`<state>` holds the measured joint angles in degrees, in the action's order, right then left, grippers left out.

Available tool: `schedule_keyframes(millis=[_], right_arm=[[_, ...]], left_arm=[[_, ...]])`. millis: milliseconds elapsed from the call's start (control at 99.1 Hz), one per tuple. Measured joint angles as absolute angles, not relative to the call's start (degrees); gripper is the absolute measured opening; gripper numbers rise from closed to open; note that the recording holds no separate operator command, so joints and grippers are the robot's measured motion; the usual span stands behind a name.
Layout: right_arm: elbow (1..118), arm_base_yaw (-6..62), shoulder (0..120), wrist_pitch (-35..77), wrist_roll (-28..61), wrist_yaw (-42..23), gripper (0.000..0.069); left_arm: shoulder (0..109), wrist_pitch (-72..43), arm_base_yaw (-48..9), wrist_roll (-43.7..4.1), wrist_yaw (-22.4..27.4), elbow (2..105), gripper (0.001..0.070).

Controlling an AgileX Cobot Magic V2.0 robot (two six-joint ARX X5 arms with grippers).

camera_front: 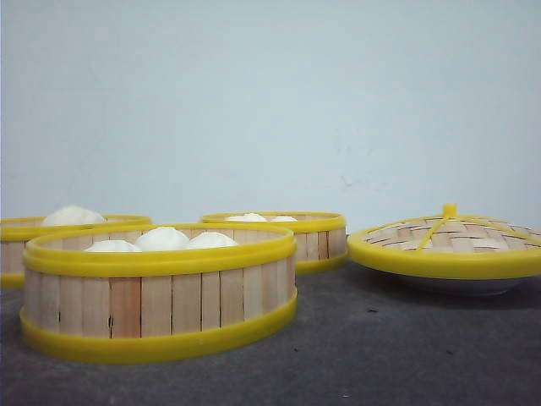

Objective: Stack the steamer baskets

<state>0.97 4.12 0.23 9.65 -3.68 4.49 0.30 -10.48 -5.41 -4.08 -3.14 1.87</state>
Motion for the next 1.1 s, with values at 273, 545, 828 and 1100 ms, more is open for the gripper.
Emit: schedule_keyframes(millis=[273,545,828,1100], right_arm=[[0.97,4.12,0.25,9.65,-3.68,4.49,0.0009],[0.97,4.12,0.25,9.65,-3.70,4.49,0.0009],[0.97,4.12,0.25,9.34,-7.38,4.80,0.0009],[13.78,4.12,2.70,15.29,-15.73,9.26,0.0009]], left_arm=[[0.30,-10.48,-5.41,-4.08,-3.14,1.87,0.0014],[0.30,-10.46,-5.41,-4.08,-3.14,1.87,0.0014],[0.30,-10.24,-5.41,-6.39,-3.09,1.87,0.0014],[2.81,-14.04,-5.41,-16.03,-3.07,11.92,0.0014]])
